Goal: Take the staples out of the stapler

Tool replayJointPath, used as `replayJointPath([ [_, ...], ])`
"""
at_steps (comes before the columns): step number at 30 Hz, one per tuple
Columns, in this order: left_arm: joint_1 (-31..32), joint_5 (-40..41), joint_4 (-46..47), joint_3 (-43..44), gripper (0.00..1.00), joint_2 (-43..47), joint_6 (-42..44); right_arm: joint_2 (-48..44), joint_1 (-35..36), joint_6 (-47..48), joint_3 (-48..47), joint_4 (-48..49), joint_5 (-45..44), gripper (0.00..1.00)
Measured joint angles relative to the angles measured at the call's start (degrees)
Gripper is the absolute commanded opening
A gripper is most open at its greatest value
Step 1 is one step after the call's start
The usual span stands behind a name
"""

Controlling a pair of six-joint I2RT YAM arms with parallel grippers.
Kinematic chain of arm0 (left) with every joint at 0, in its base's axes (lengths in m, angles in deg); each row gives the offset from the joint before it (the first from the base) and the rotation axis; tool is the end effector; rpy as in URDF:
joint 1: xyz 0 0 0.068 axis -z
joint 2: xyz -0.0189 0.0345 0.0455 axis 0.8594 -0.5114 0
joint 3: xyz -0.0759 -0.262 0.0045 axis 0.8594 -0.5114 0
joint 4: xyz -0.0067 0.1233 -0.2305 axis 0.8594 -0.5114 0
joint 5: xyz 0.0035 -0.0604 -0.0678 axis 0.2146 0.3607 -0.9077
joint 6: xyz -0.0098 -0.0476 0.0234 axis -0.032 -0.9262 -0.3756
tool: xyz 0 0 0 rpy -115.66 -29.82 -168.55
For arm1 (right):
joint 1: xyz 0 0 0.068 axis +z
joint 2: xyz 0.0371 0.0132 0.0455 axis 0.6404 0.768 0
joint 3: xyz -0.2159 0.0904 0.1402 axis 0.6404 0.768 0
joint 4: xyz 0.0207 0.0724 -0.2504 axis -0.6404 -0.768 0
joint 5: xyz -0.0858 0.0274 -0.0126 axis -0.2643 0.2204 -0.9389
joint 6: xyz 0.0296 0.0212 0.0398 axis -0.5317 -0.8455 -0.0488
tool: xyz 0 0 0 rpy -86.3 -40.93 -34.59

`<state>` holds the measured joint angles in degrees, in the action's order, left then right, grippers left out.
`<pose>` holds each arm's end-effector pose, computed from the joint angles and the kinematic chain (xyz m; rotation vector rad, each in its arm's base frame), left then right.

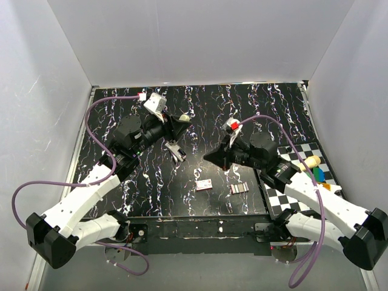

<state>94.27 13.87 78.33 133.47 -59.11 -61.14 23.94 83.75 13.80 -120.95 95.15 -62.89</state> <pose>0.1974 -0.1479 0.3742 0.4617 1.6171 -0.8474 0.1586 0.1688 0.3178 -0.6983 1.6781 1.0339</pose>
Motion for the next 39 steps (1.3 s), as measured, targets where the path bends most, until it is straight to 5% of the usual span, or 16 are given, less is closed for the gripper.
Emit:
replayJointPath([
  [11, 0.0, 0.2, -1.6, 0.0, 0.0, 0.4, -0.5, 7.3, 13.1, -3.2, -3.0, 1.9, 2.6, 0.01],
  [27, 0.0, 2.5, -4.8, 0.0, 0.0, 1.0, -1.5, 17.4, 15.1, -3.2, -8.9, 6.6, 0.1, 0.01],
  [39, 0.0, 3.2, -7.9, 1.8, 0.0, 1.0, -1.5, 19.8, 15.1, -2.4, -9.1, 6.7, -10.2, 0.01],
])
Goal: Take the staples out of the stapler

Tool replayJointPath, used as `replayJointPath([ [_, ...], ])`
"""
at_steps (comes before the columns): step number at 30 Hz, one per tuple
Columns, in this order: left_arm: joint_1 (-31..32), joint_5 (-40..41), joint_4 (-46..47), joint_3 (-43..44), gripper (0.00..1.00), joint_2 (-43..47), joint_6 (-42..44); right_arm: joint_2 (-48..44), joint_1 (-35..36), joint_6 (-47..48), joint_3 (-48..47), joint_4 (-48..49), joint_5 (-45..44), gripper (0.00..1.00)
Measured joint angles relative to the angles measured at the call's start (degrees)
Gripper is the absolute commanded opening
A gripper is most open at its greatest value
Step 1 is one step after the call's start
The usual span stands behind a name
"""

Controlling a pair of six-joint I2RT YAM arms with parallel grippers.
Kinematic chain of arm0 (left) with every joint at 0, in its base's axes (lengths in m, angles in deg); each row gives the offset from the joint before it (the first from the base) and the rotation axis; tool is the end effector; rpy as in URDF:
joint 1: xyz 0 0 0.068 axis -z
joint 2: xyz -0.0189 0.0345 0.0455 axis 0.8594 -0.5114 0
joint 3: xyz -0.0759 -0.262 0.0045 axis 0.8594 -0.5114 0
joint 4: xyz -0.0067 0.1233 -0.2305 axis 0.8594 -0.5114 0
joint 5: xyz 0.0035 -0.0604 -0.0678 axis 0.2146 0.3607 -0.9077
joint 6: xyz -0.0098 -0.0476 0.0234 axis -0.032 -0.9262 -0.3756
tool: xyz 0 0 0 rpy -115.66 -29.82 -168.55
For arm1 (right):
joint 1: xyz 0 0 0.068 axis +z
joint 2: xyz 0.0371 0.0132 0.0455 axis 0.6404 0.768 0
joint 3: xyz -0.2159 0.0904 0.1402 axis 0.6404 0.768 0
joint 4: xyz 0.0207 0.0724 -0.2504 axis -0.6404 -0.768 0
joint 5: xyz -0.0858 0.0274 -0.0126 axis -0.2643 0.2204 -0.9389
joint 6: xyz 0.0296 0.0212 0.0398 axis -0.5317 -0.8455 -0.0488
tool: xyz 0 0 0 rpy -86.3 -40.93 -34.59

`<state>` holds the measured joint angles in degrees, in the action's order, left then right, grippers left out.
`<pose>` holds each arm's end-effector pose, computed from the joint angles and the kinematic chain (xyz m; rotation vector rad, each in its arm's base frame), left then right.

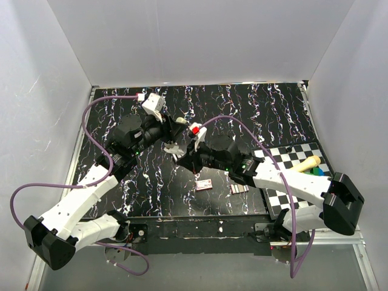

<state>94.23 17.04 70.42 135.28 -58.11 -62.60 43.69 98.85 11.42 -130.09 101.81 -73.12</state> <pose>0.1933 -0.1424 0.3744 0.4064 1.7220 -0.8047 0.1549 0.2685 0.3007 -0.7853 1.7448 1.0750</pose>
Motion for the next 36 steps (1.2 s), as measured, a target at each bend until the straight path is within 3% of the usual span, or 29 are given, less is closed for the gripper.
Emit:
replayJointPath([
  [11, 0.0, -0.2, -2.0, 0.1, 0.0, 0.8, -1.1, -0.7, 0.1, 4.3, -0.9, -1.5, -10.5, 0.01],
  [19, 0.0, -1.4, -2.9, 0.1, 0.0, 3.4, -1.0, -6.9, -1.1, 10.3, -1.9, -7.7, -13.1, 0.01],
  [29, 0.0, -12.0, -2.4, 0.0, 0.0, 5.0, 1.0, -17.1, -12.5, 13.3, -2.4, -16.5, 1.8, 0.01],
  [36, 0.0, -23.1, 1.2, -1.3, 0.0, 6.2, 2.8, -18.9, -15.6, 13.5, -6.3, -20.6, 16.3, 0.01],
])
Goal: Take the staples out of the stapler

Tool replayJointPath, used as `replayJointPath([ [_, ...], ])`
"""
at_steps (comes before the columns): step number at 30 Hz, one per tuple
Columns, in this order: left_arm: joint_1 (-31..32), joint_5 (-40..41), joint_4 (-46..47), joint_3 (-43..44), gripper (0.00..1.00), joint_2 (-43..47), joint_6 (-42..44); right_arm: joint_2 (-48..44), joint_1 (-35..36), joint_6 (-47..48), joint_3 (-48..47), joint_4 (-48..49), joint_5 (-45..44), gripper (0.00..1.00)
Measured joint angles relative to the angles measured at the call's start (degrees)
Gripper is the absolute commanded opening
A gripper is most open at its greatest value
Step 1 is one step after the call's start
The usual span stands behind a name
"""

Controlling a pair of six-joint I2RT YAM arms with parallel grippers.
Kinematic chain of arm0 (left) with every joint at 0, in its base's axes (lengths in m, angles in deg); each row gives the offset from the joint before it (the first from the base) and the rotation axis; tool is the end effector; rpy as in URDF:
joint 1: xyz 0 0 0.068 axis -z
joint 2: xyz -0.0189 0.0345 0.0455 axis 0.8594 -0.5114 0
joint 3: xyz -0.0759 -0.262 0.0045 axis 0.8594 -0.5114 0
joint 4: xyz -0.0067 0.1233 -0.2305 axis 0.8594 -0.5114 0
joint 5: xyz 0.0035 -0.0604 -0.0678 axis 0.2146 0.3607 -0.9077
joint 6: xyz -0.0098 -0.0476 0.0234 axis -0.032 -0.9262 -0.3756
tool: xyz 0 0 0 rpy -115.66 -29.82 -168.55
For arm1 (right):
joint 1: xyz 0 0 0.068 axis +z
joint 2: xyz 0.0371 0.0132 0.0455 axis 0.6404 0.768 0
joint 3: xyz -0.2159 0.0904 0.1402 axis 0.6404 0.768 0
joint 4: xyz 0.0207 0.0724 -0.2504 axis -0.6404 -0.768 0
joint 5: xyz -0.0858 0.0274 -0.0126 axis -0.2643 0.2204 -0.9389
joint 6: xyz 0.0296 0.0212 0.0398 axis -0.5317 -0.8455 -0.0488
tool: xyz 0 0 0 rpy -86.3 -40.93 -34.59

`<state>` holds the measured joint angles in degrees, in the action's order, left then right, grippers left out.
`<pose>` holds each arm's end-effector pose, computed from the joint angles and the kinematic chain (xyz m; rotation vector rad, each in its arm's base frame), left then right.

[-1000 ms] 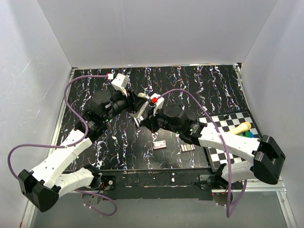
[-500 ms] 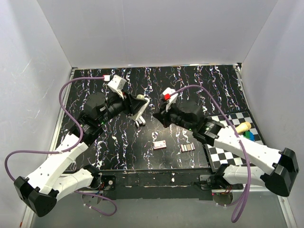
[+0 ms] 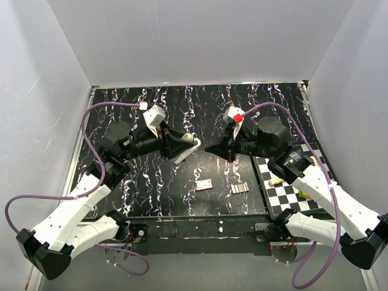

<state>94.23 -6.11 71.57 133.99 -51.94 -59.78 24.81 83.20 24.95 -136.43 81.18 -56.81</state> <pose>0.1587 -0.1345 0.3909 0.7613 1.5314 -1.1000 0.1534 0.1656 0.3850 -0.9119 1.5369 0.9778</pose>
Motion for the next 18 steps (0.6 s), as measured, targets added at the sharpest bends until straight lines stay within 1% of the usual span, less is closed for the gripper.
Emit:
replayJointPath([
  [7, 0.0, -9.4, 4.2, -0.5, 0.0, 0.0, -0.5, -0.4, -0.1, -1.8, -1.4, 1.0, 10.5, 0.01],
  [18, 0.0, -15.4, 8.2, -0.5, 0.0, 0.1, -2.8, -0.6, -0.2, -5.6, -1.4, 7.6, 17.8, 0.01],
])
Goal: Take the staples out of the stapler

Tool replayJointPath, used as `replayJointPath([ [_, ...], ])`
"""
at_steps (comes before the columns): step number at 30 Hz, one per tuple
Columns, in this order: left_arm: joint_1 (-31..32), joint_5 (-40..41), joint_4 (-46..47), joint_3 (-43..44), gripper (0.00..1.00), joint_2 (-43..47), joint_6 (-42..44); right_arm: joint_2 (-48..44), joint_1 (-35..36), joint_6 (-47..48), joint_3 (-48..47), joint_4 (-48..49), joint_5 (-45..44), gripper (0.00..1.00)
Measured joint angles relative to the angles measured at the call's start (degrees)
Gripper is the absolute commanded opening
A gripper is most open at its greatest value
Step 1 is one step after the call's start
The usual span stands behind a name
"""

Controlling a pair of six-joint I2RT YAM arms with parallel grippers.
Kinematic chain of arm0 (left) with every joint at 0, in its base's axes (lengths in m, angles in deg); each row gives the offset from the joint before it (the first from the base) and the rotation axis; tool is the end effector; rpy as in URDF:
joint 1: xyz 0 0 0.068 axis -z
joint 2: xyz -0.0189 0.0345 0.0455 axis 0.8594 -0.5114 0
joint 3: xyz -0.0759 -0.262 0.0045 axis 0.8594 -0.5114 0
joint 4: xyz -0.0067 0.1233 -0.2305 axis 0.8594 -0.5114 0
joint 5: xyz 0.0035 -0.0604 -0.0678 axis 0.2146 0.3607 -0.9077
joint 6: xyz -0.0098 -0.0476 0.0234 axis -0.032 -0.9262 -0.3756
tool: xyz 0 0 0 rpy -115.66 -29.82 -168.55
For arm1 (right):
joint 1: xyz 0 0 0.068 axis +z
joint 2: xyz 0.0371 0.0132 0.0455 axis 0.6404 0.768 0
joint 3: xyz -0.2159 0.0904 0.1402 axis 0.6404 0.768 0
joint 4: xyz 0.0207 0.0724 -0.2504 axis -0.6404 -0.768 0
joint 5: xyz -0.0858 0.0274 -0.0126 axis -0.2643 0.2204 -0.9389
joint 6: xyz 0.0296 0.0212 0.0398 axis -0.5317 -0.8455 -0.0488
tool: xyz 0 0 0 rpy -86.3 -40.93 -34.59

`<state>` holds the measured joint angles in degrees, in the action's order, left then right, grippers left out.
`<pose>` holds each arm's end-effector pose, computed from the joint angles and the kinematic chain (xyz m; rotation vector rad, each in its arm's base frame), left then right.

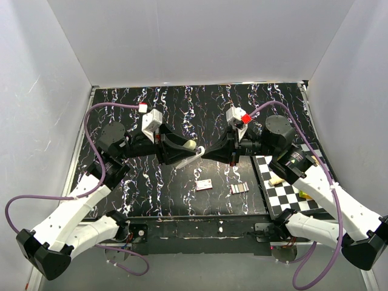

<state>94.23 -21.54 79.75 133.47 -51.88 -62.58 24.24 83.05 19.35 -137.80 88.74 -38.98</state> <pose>0.1493 -0.1368 0.4021 0.9606 1.3447 -1.3120 0.1404 0.1652 0.4092 -1.0656 1.3189 1.2787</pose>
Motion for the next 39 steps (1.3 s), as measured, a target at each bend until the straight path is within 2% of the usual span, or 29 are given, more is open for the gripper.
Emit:
replayJointPath([
  [15, -0.6, -6.7, 5.2, 0.0, 0.0, -1.5, -3.1, 2.7, -0.1, -4.6, -1.1, 7.8, 6.5, 0.01],
  [29, -1.0, -12.0, 10.1, 1.4, 0.0, -3.1, -4.1, 9.1, -0.7, -6.9, -9.0, 7.1, 17.0, 0.01],
  [34, -0.5, -11.3, 8.5, 1.8, 0.0, -2.9, -2.7, 8.3, -0.7, -6.0, -8.5, 6.7, 16.4, 0.01],
  [39, 0.7, -8.5, 3.8, 2.7, 0.0, -2.6, -0.2, 5.6, -0.4, -3.5, -5.6, 5.4, 12.0, 0.01],
])
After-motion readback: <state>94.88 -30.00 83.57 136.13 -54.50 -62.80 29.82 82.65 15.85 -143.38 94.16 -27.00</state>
